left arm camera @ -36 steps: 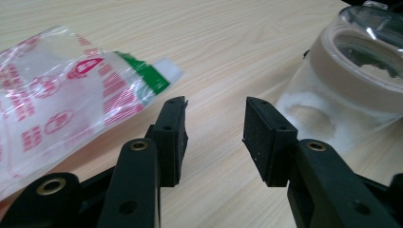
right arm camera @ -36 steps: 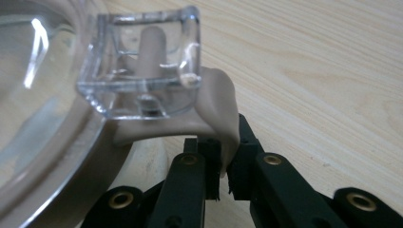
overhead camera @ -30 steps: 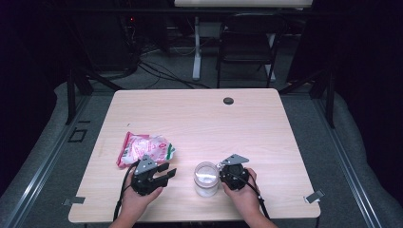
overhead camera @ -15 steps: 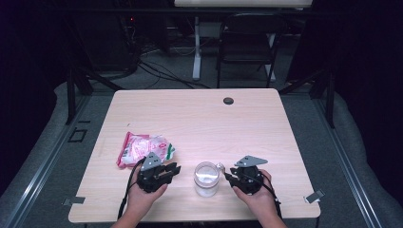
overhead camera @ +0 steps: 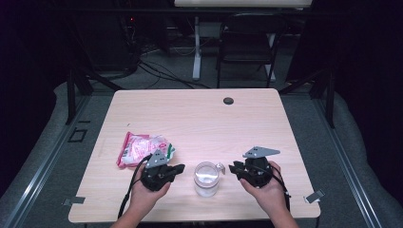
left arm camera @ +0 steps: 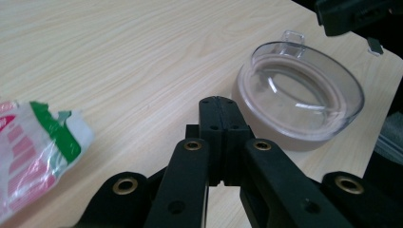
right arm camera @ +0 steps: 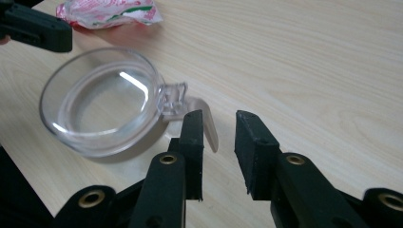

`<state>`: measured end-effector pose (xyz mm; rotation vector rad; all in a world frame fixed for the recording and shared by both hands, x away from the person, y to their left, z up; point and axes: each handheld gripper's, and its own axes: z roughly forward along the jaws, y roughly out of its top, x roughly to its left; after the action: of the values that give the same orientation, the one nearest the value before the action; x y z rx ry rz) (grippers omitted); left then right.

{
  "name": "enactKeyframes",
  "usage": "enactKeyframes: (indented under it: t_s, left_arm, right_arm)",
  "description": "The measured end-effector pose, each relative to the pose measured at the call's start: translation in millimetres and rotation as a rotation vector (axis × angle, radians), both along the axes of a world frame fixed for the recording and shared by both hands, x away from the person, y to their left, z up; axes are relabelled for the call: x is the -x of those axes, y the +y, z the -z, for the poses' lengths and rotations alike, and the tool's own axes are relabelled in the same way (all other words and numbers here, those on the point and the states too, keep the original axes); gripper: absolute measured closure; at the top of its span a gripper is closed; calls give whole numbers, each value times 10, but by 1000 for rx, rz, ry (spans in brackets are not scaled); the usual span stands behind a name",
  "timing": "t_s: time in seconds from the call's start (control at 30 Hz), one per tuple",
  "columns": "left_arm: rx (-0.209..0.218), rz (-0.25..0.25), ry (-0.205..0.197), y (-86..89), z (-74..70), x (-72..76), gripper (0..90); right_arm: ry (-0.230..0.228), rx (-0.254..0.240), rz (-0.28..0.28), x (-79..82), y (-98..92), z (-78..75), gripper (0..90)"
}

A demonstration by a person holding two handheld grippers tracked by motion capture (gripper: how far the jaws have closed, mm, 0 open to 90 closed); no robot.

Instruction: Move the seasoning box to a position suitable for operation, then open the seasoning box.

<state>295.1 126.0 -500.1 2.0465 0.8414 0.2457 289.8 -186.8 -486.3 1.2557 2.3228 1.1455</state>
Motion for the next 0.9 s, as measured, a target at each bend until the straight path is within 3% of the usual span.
enactKeyframes:
  t_s: [0.2,0.3,0.33,0.5,0.8,0.9]
  left_arm:
    - [16,25,27,-108,-167,-76,900]
    - [19,40,30,-122,-179,-36,900]
    - [13,44,18,-122,-170,-9,900]
    - [-12,55,42,-125,-81,96,900]
    - [-26,77,79,-103,10,150,900]
    - [-37,87,70,-139,37,180,900]
  right_arm:
    - [27,-25,-7,-179,68,-118,766]
    - [21,-3,-32,-202,134,-129,784]
    - [21,-3,-32,-202,134,-129,784]
    - [58,-30,-48,-190,162,-108,816]
    - [45,-37,-56,-188,240,-82,819]
    - [49,-31,-56,-208,246,-57,824]
